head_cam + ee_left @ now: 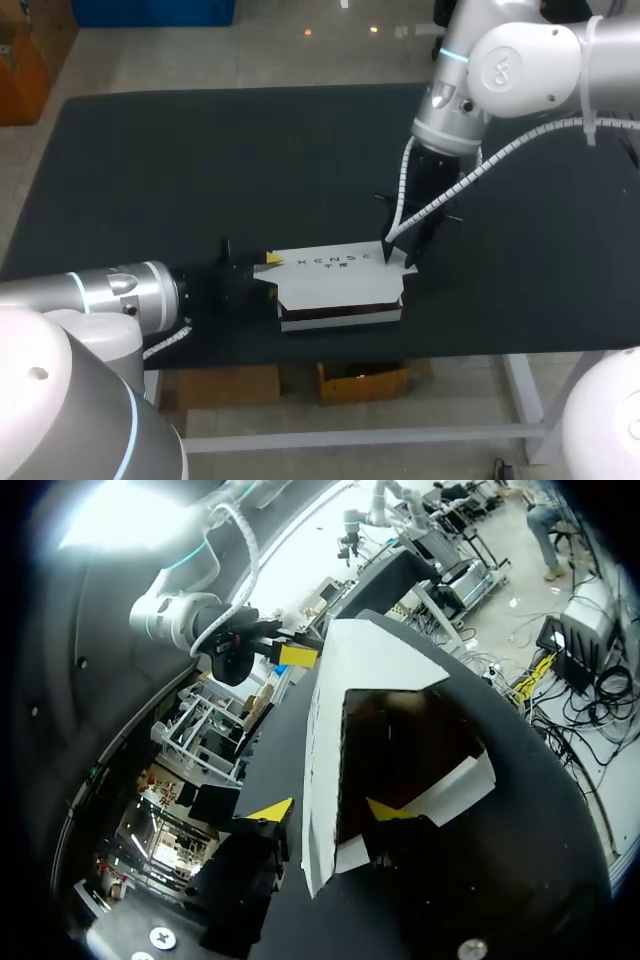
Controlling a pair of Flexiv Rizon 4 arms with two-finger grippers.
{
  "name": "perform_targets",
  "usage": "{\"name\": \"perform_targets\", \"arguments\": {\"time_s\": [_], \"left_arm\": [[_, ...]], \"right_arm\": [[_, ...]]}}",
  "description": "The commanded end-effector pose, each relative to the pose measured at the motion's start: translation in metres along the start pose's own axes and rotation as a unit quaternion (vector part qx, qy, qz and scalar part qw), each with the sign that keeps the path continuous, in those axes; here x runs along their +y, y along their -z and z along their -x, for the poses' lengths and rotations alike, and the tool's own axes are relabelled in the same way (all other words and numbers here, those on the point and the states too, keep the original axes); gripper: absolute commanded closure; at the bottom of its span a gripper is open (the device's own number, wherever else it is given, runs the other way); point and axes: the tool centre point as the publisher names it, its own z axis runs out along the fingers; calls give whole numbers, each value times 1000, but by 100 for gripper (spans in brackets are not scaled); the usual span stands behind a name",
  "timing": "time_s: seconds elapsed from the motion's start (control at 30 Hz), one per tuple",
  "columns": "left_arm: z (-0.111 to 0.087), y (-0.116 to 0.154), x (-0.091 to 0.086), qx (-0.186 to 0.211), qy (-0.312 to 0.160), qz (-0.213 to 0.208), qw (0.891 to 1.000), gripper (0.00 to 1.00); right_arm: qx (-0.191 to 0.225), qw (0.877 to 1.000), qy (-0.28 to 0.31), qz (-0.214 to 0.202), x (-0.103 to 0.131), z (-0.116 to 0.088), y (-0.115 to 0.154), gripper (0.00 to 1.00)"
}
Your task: Assemble the packaging by folding the flat box into shape, placing the metal phone stand inside, and closing the box properly
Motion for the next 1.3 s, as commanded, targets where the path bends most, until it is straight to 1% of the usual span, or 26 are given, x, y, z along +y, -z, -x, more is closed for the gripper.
{"name": "perform_targets", "arguments": {"time_s": [0.03,0.13,0.3,0.47,0.53,0.57,0.63,0.7,0.73,0.8,0.83,0.87,0.93,1.0,1.03,1.07,1.1,1.13,1.17,1.2,1.3], "left_arm": [[-6,18,-1,-28,1,-4,1000,57],[-7,29,-2,-36,-1,3,999,59],[-4,48,-2,-52,0,22,998,58],[3,69,-4,-64,20,40,997,58],[7,77,-6,-68,31,46,996,56],[9,80,-7,-67,42,52,996,53],[14,86,-8,-70,58,57,994,34],[20,91,-8,-72,73,65,993,33],[23,93,-8,-72,82,67,992,30],[28,94,-7,-65,96,81,990,7],[30,93,-6,-56,108,84,989,2],[32,92,-6,-49,116,87,988,0],[36,91,-5,-35,138,100,985,0],[39,90,-4,-14,148,113,982,0],[41,90,-4,0,147,119,982,0],[42,90,-5,12,135,128,982,0],[43,90,-7,18,113,151,982,0],[43,91,-8,16,93,171,981,0],[43,91,-8,16,93,171,981,0],[45,98,-16,5,2,192,981,0],[45,98,-16,5,2,192,981,0]], "right_arm": [[-1,1000,0,0,-2,-1,-2,67],[-1,1000,-1,0,-2,0,-2,67],[-2,1000,-1,1,-3,0,-3,67],[-3,1000,-1,2,-3,1,-3,67],[-3,1000,-1,3,-3,2,-3,67],[-3,1000,-1,3,-3,2,-3,67],[-3,1000,-1,4,-3,3,-3,67],[-3,1000,0,5,-3,3,-3,68],[-4,1000,0,5,-3,3,-3,68],[-4,1000,0,7,-2,3,-4,68],[-4,1000,1,7,-2,3,-4,69],[-4,1000,1,8,-2,3,-4,69],[-4,1000,2,10,-2,4,-4,69],[-5,1000,3,11,-1,4,-4,69],[-5,1000,3,11,-1,4,-4,69],[-5,1000,3,11,-1,4,-5,69],[-5,1000,3,12,-1,4,-5,69],[-5,1000,4,12,0,4,-5,69],[-5,1000,4,12,0,4,-5,69],[-5,1000,4,12,0,4,-5,69],[-5,1000,5,12,0,5,-5,69]]}}
